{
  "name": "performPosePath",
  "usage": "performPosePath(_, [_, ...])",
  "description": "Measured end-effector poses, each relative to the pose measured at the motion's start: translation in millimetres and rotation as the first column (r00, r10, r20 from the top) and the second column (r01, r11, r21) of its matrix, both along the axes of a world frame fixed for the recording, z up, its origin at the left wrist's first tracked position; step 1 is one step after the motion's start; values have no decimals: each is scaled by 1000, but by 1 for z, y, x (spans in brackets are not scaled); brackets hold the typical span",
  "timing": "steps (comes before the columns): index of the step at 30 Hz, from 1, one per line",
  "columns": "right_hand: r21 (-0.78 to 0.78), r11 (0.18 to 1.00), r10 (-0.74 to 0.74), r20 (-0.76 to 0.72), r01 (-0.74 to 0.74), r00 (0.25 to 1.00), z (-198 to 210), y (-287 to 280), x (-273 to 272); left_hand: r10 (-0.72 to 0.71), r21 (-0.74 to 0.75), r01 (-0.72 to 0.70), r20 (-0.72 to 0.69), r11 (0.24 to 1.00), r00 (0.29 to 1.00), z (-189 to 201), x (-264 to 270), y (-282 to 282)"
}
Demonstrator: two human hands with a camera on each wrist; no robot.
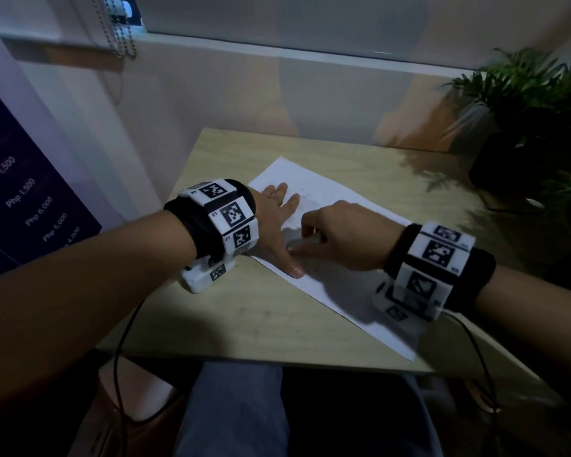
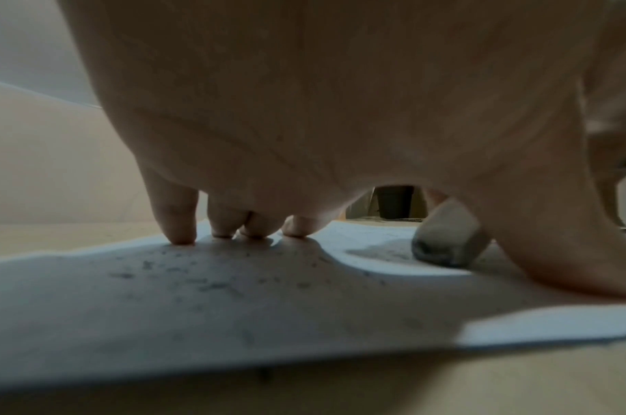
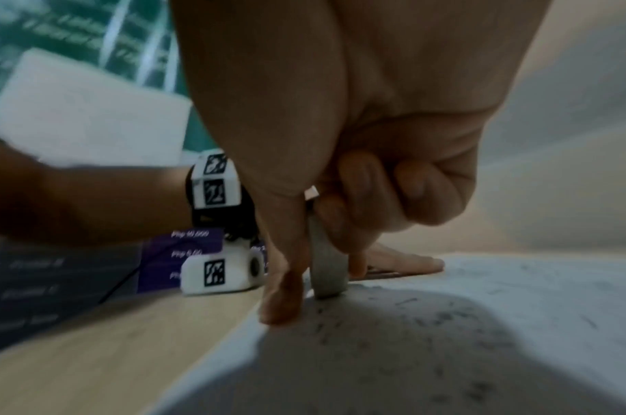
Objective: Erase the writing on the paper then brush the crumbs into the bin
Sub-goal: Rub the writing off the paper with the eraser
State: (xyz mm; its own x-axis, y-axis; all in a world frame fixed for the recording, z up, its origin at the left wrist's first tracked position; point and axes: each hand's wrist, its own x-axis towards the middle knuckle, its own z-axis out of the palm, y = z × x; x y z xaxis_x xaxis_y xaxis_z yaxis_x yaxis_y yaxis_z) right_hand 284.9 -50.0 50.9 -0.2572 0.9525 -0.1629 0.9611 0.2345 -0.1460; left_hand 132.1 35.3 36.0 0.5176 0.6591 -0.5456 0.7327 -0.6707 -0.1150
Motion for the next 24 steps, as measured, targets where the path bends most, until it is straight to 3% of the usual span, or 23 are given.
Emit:
performPosePath(2, [29, 998, -63, 91, 61, 994, 6, 10, 9, -1, 5, 1, 14, 1000, 1000, -1, -3, 0])
performPosePath(5, [192, 978, -126, 241, 80, 962, 4, 11, 4, -2, 29, 1, 27, 1000, 1000, -3, -3, -1])
performPosePath(8, [177, 983, 5, 210, -43, 978, -4, -2, -14, -5, 58, 4, 18, 998, 1000, -6, 0, -1])
performPosePath(11, [6, 1000, 3, 45, -3, 999, 4, 4, -7, -3, 43, 2, 20, 999, 1000, -6, -1, 0])
performPosePath(14, [103, 991, -101, 177, 84, 979, 7, 18, 6, -10, 40, 9, 27, 999, 1000, -4, -3, -1])
performPosePath(17, [218, 976, -78, 259, 20, 963, 2, 9, -8, -2, 39, 1, 21, 999, 1000, -5, -1, -1])
performPosePath(19, [189, 980, 23, 186, -59, 982, 0, -2, -17, 2, 55, -3, 23, 998, 1000, -6, 1, -2])
performPosePath(21, [81, 995, 43, 78, -49, 996, 5, -2, -14, 2, 42, -3, 25, 999, 1000, -4, 1, -1])
performPosePath(24, [98, 994, -76, 192, 58, 979, 8, 17, 7, -1, 24, 1, 20, 1000, 1000, -4, -3, 0])
